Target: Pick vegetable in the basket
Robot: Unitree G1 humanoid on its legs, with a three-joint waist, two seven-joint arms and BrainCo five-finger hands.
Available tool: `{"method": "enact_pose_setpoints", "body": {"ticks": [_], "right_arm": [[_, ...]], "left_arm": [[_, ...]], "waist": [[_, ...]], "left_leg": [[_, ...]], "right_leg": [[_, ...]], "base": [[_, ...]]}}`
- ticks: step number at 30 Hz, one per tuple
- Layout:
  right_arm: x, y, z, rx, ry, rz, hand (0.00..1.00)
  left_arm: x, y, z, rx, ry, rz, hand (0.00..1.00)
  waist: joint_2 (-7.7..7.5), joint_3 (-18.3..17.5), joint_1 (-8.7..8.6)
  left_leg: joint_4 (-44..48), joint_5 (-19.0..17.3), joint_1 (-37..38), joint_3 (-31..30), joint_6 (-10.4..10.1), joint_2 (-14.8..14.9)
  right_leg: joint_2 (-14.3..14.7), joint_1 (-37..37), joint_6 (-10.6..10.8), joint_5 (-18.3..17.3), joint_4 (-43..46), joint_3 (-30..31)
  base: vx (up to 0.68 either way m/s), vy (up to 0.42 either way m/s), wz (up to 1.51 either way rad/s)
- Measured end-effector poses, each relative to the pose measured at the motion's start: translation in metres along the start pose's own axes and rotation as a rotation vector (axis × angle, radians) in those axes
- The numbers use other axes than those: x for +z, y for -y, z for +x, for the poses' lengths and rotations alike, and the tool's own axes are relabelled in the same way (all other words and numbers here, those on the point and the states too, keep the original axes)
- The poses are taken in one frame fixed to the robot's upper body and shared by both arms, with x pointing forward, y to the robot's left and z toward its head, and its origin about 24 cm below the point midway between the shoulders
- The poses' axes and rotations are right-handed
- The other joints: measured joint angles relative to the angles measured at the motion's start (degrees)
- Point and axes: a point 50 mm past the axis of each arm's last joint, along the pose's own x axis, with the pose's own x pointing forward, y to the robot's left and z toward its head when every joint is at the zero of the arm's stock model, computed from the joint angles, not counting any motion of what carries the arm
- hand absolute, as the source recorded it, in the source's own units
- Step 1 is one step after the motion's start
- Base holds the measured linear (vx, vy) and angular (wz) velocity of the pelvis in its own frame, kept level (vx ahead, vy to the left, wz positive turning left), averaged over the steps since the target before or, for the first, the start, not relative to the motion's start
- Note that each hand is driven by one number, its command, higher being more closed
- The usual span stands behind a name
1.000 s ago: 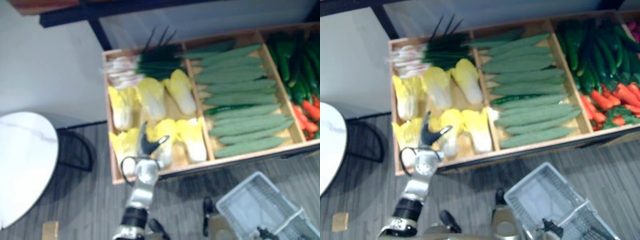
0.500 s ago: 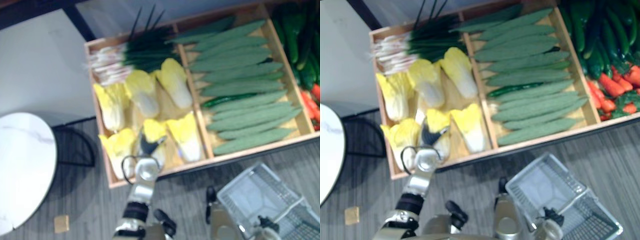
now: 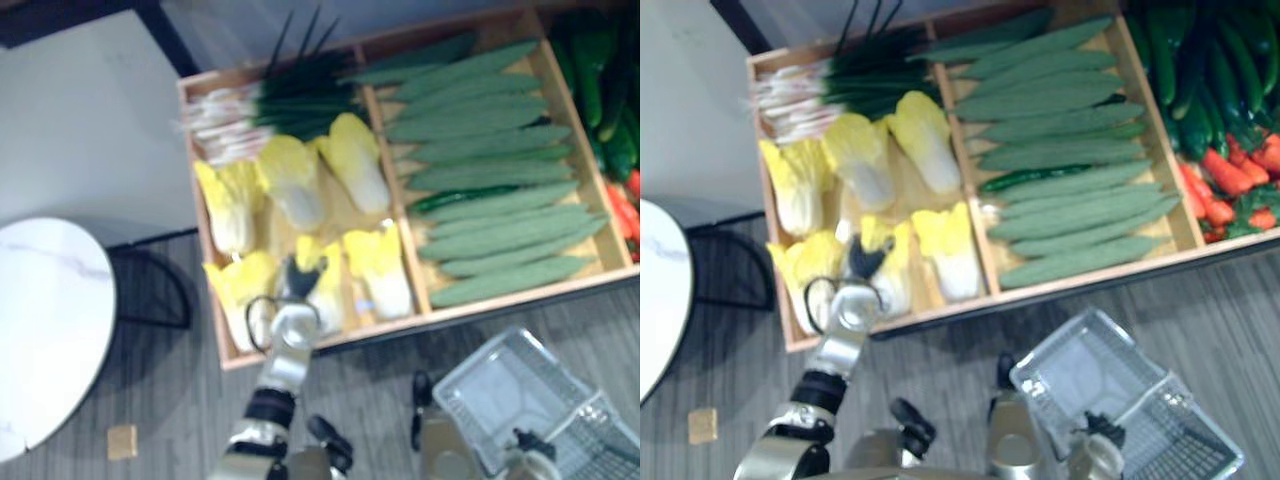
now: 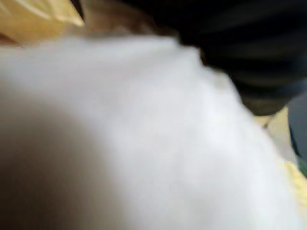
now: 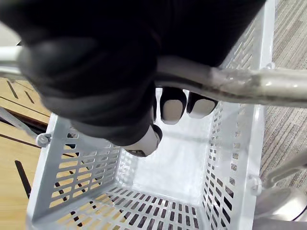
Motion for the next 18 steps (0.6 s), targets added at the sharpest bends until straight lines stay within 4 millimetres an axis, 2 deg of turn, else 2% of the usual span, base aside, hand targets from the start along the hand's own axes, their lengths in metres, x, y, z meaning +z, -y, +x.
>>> {"method": "enact_pose_setpoints", "body": {"ticks": [4, 7, 8, 9, 10, 11, 12, 13, 14, 15, 16, 17, 18], "right_arm": [[-0.007, 0.001, -0.001, -0.002, -0.027, -0.006, 1.00], [-0.010, 0.001, -0.001, 0.001, -0.039, -0.009, 1.00], [-0.015, 0.002, -0.002, -0.002, -0.058, -0.020, 1.00], [-0.018, 0.002, -0.002, 0.000, -0.070, -0.023, 1.00], [-0.024, 0.002, -0.003, 0.001, -0.092, -0.029, 1.00], [-0.028, 0.003, -0.004, 0.005, -0.109, -0.034, 1.00], [-0.026, 0.005, -0.002, 0.004, -0.105, -0.038, 1.00], [-0.024, 0.012, 0.000, -0.006, -0.105, -0.052, 1.00], [-0.025, 0.014, 0.001, -0.007, -0.110, -0.058, 1.00], [-0.028, 0.020, 0.001, -0.015, -0.123, -0.065, 1.00], [-0.033, 0.021, -0.002, -0.014, -0.133, -0.066, 1.00], [-0.035, 0.020, -0.003, -0.009, -0.136, -0.063, 1.00], [-0.036, 0.013, -0.006, 0.012, -0.129, -0.057, 1.00]], "left_arm": [[0.031, -0.018, 0.003, 0.074, 0.132, -0.046, 1.00], [0.050, -0.043, 0.004, 0.185, 0.227, -0.054, 1.00], [0.054, -0.064, 0.003, 0.282, 0.258, -0.054, 1.00], [0.053, -0.075, 0.001, 0.330, 0.267, -0.054, 1.00], [0.048, -0.097, -0.004, 0.432, 0.262, -0.052, 1.00], [0.038, -0.119, -0.013, 0.544, 0.240, -0.037, 1.00], [0.034, -0.130, -0.019, 0.602, 0.231, -0.022, 1.00], [0.025, -0.145, -0.033, 0.690, 0.213, 0.007, 1.00], [0.021, -0.149, -0.038, 0.721, 0.206, 0.013, 1.00], [0.019, -0.151, -0.044, 0.745, 0.201, 0.017, 1.00], [0.022, -0.148, -0.047, 0.747, 0.210, -0.003, 1.00], [0.025, -0.145, -0.048, 0.739, 0.222, -0.016, 1.00], [0.035, -0.135, -0.049, 0.696, 0.268, -0.043, 1.00]], "waist": [[-0.39, -0.3, -0.66], [-0.94, -0.6, -0.79], [-1.82, -1.4, -0.59], [-2.38, -1.7, -0.40], [-3.70, -2.5, 0.46], [-4.43, -2.9, 1.15], [-4.04, -3.1, 1.54], [-2.52, -4.0, 2.65], [-1.98, -4.3, 3.46], [-0.97, -5.5, 3.73], [-1.80, -6.6, 2.88], [-2.49, -7.0, 2.86], [-3.91, -7.2, 3.33]], "left_leg": [[0.0, 0.2, 2.0, -1.2, -0.2, 0.6], [0.1, 0.2, 3.7, -1.2, -0.2, 0.4], [1.1, 0.1, 4.2, -1.6, -0.2, 0.4], [2.4, 0.1, 4.1, -2.7, -0.1, 0.5], [7.3, -0.8, 3.1, -7.7, 1.3, 1.3], [13.7, -4.4, 0.6, -17.0, 3.1, 2.0], [15.9, -7.0, -0.1, -23.3, 2.9, 1.6], [17.2, -10.4, 0.0, -33.4, 1.3, 1.0], [16.8, -12.0, 1.0, -36.4, 0.8, 1.0], [14.8, -13.5, 3.4, -39.7, -0.7, 0.8], [12.8, -14.1, 4.2, -39.3, -1.5, 0.0], [11.6, -14.2, 4.6, -37.4, -1.6, -0.4], [9.1, -14.4, 5.9, -32.5, -2.0, -1.4]], "right_leg": [[0.1, 3.7, 0.0, 0.0, -1.3, -1.5], [0.4, 5.5, 0.0, 0.0, -1.9, -1.3], [0.8, 5.7, 0.0, 0.0, -2.1, -0.1], [0.9, 5.7, -0.2, 0.1, -2.1, 0.9], [0.9, 5.8, -0.7, 0.5, -2.1, 3.5], [0.9, 5.9, -0.8, 0.8, -2.1, 6.4], [1.4, 5.9, -0.8, 0.8, -2.1, 7.9], [4.0, 5.7, -0.8, 1.2, -2.1, 11.3], [5.2, 5.7, -0.6, 1.5, -2.1, 12.9], [6.5, 5.5, -0.1, 1.9, -2.0, 14.8], [6.5, 4.2, 0.9, 2.5, -1.9, 15.5], [6.2, 3.4, 1.2, 3.0, -1.7, 16.2], [6.1, 1.1, 1.7, 4.2, -0.8, 18.0]], "base": [[0.01, -0.002, 0.16], [-0.01, -0.004, -0.07], [-0.01, -0.029, -0.26], [0.01, -0.058, -0.61], [0.04, -0.074, -0.91], [0.03, -0.047, -1.08], [0.00, 0.046, -1.46], [-0.03, 0.105, -1.36], [-0.04, 0.173, -1.55], [-0.06, 0.157, -0.92], [-0.09, 0.169, -0.69], [-0.15, 0.157, -0.65], [-0.21, 0.164, -1.04]]}}
